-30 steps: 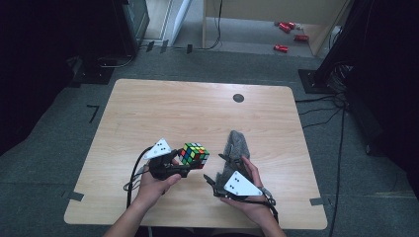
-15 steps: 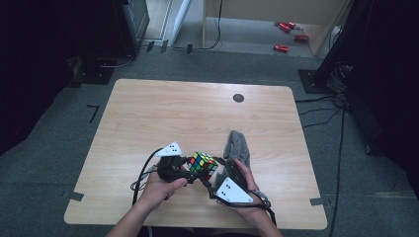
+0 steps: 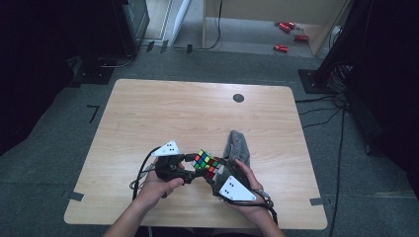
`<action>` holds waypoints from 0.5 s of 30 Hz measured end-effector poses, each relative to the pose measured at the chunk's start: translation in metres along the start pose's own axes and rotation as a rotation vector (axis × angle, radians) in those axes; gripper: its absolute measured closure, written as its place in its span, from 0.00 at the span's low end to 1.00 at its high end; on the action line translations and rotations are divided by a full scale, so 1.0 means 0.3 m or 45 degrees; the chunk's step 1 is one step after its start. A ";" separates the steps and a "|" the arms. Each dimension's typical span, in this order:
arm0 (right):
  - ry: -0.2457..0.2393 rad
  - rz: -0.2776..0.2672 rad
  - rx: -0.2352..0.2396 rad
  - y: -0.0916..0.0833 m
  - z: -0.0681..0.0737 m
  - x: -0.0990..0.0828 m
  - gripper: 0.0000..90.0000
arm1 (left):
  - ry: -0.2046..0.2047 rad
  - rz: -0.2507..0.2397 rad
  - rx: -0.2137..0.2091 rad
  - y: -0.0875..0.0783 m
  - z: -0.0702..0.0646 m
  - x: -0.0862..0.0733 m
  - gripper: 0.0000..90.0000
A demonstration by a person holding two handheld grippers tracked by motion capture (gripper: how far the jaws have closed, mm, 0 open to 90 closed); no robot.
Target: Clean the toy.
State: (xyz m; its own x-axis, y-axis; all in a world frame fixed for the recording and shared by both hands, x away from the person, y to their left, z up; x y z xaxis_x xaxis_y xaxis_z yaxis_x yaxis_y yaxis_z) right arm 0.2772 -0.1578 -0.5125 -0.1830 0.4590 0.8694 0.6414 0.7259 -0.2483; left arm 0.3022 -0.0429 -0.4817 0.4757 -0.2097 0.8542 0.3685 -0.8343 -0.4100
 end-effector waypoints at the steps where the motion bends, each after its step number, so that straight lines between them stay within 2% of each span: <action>1: 0.023 0.009 -0.008 -0.003 -0.009 -0.007 0.38 | 0.021 -0.026 0.013 -0.006 0.003 0.006 0.28; 5: 0.114 0.014 -0.034 -0.019 -0.042 -0.029 0.38 | 0.076 -0.094 0.041 -0.020 0.016 0.017 0.23; 9: 0.194 -0.008 -0.053 -0.039 -0.073 -0.020 0.38 | 0.205 -0.132 0.124 -0.017 0.031 0.008 0.22; 15: 0.343 -0.042 -0.054 -0.064 -0.106 0.009 0.38 | 0.417 -0.078 0.234 0.009 0.033 -0.033 0.22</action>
State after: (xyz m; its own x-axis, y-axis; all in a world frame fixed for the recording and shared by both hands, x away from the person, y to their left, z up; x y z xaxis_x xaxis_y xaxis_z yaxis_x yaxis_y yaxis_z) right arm 0.2881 -0.1866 -0.4918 -0.0028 0.2786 0.9604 0.6703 0.7133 -0.2049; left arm 0.3063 -0.0380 -0.4943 0.1784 -0.3388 0.9238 0.5397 -0.7513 -0.3798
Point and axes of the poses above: each handheld gripper's, and its own axes: y roughly forward along the jaws, x roughly out of its top, z roughly to its left, the point moved 8 cm from there along y, roughly forward along the jaws, and after that the axes turned 7 degrees about x, right-handed, at the moved point
